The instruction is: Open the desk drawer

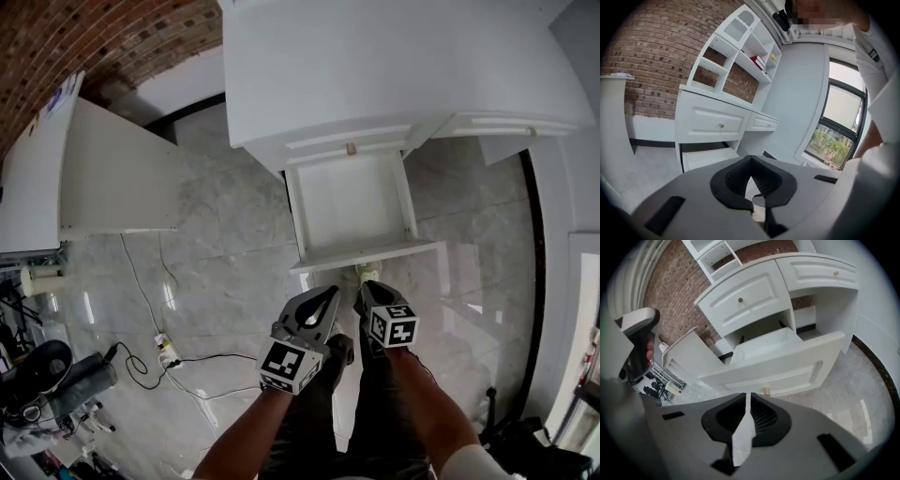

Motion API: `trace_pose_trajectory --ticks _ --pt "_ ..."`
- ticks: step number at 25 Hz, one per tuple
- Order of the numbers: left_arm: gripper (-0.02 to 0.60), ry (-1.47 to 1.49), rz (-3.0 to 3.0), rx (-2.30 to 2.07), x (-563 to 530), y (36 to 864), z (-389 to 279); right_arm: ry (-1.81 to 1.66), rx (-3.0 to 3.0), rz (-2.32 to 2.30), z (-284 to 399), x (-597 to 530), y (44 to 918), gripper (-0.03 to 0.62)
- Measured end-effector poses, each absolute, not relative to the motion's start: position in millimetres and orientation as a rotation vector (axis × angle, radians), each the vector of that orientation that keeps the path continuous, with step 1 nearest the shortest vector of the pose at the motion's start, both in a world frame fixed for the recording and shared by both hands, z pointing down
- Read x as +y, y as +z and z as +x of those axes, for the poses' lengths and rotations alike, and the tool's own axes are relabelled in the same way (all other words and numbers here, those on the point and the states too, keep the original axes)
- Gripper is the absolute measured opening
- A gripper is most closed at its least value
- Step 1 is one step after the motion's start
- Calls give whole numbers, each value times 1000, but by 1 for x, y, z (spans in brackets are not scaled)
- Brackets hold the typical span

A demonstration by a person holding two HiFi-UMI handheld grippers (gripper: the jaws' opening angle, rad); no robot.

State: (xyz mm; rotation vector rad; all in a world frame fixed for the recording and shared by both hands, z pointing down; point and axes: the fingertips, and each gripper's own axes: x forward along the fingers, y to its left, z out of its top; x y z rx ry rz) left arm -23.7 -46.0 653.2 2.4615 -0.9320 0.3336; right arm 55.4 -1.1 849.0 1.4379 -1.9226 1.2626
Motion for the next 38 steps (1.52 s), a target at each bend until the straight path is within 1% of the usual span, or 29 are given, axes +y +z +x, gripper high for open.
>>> trace_pose_trajectory --ticks 14,20,24,30,38 --pt "12 266 2491 -938 -50 513 -18 1121 -2142 1423 43 -8 648 28" --pt "12 219 2518 -945 -54 446 -22 975 -2289 1441 39 -30 544 21" --pt "12 179 2557 -982 -75 395 -26 841 -2421 1454 35 -64 466 20" --pt "12 113 2559 -1011 -80 319 -29 707 -2564 1455 28 -74 361 20" --pt "12 28 2601 -998 -76 246 -30 590 -2677 1466 22 -79 273 18"
